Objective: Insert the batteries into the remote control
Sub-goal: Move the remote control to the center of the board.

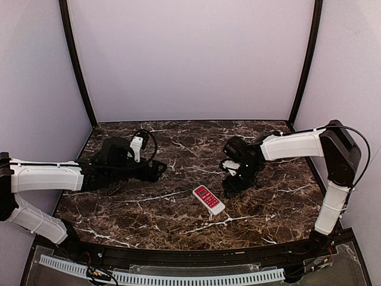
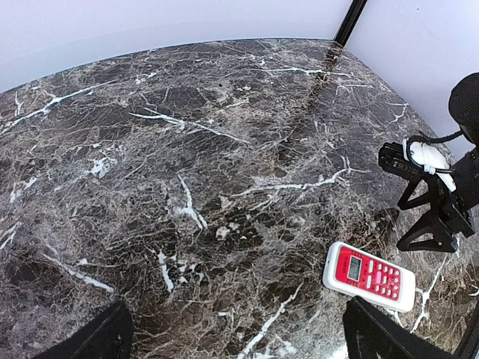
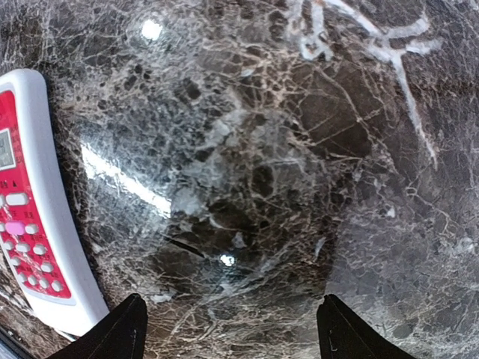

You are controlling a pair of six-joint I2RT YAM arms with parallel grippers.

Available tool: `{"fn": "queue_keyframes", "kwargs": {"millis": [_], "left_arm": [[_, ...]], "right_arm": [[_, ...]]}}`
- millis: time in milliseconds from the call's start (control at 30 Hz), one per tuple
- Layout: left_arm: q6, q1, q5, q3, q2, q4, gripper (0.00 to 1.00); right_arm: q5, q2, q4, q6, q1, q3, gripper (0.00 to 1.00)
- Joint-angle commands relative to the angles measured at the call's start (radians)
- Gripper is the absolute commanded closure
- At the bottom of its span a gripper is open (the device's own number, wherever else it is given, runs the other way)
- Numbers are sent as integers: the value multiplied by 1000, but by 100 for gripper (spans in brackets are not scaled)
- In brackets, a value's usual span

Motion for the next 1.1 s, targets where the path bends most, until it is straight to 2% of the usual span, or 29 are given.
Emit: {"fn": "queue_keyframes", "kwargs": {"millis": [0,600,867,1067], "left_arm": [[4,2,-33,52,5,-81,1],[6,3,-35,91,17,-132,1],[4,3,20,133,60,-161,2],[9,3,39,163,87,-173,1]], "right_arm": [[25,35,46,-25,36,-22,22],[-139,94,152,81,221,-28,22],[-153,69,174,84,217,-49,21],[-136,28,185,69,169,-89,21]]}}
